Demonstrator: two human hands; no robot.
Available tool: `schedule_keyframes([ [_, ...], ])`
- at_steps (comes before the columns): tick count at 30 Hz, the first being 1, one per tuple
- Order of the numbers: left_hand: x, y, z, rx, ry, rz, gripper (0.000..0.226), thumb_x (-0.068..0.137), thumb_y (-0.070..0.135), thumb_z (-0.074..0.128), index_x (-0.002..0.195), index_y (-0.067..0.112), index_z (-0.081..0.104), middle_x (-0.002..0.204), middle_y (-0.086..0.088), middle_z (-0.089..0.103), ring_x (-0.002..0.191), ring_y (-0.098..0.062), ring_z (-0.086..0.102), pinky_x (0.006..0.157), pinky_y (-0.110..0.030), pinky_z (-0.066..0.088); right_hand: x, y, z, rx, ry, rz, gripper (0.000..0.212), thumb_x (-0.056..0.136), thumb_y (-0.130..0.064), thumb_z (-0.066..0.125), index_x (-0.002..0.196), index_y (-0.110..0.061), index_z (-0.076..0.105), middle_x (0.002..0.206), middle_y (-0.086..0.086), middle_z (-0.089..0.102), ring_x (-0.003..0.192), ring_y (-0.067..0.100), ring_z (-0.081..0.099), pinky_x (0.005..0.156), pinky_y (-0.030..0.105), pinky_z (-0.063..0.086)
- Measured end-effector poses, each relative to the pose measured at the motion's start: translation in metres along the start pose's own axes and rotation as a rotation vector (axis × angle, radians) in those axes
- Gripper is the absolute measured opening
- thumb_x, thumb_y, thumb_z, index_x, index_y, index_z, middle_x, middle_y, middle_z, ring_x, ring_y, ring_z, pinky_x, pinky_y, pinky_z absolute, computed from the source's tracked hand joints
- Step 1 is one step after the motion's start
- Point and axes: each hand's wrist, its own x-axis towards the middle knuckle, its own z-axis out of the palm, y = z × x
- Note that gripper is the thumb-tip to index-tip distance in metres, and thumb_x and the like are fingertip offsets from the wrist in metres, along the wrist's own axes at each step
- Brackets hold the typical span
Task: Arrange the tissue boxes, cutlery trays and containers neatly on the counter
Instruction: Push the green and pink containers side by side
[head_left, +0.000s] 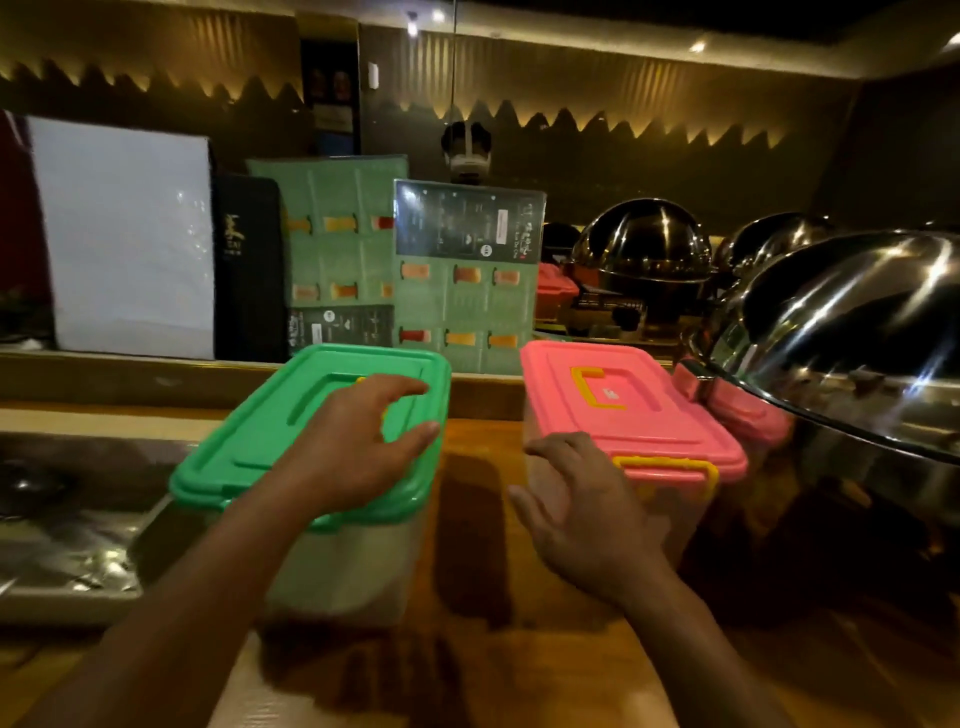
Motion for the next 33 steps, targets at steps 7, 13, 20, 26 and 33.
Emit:
schedule_keyframes([
  [7, -0.041, -0.134, -0.080, 0.076, -0.143, -0.228, 0.113, 0.046, 0.098, 0.055, 0.139, 0.035, 0.052, 0.159, 0.000, 0.032, 0.137, -0.021, 0.041, 0.111, -0.043, 0.038, 0.007, -0.099, 0.084, -0.032, -0.129, 0.085, 0.098, 0.059, -0.091, 0.053, 0.138, -0.033, 0.048, 0.143, -0.003, 0.034, 0.132, 0.016, 0.038, 0.110, 0.033, 0.038],
  [13, -0.048, -0.155, -0.066, -0.228, -0.152, -0.117, 0.128, 0.034, 0.087, 0.075, 0.146, 0.031, 0.046, 0.155, 0.023, 0.020, 0.131, -0.005, 0.036, 0.106, -0.028, 0.038, -0.002, -0.112, 0.091, -0.069, -0.049, 0.235, 0.111, 0.052, -0.097, 0.053, 0.140, -0.030, 0.049, 0.151, -0.010, 0.030, 0.137, 0.010, 0.032, 0.110, 0.036, 0.039],
  [20, -0.041, -0.149, -0.034, -0.210, -0.192, -0.081, 0.142, 0.030, 0.079, 0.085, 0.154, 0.030, 0.033, 0.164, 0.014, 0.001, 0.141, -0.008, 0.024, 0.114, -0.028, 0.023, -0.004, -0.093, 0.069, -0.136, -0.007, 0.271, 0.099, 0.058, -0.089, 0.059, 0.135, -0.028, 0.056, 0.144, -0.013, 0.043, 0.130, 0.006, 0.042, 0.108, 0.030, 0.041],
  [26, -0.019, -0.127, -0.006, -0.260, -0.186, -0.112, 0.145, 0.032, 0.077, 0.084, 0.156, 0.031, 0.025, 0.164, 0.017, -0.012, 0.147, -0.021, 0.025, 0.112, -0.033, 0.033, 0.003, -0.060, 0.062, -0.338, 0.003, 0.276, 0.092, 0.065, -0.092, 0.046, 0.132, -0.030, 0.057, 0.139, -0.008, 0.049, 0.127, 0.017, 0.045, 0.107, 0.045, 0.039],
  [33, 0.007, -0.120, 0.024, -0.287, -0.178, -0.087, 0.148, 0.030, 0.084, 0.082, 0.156, 0.028, 0.027, 0.164, 0.016, -0.006, 0.146, -0.021, 0.029, 0.112, -0.040, 0.041, 0.009, -0.028, 0.052, -0.422, -0.013, 0.319, 0.097, 0.066, -0.095, 0.036, 0.138, -0.033, 0.052, 0.157, 0.005, 0.034, 0.146, 0.027, 0.024, 0.119, 0.045, 0.020],
])
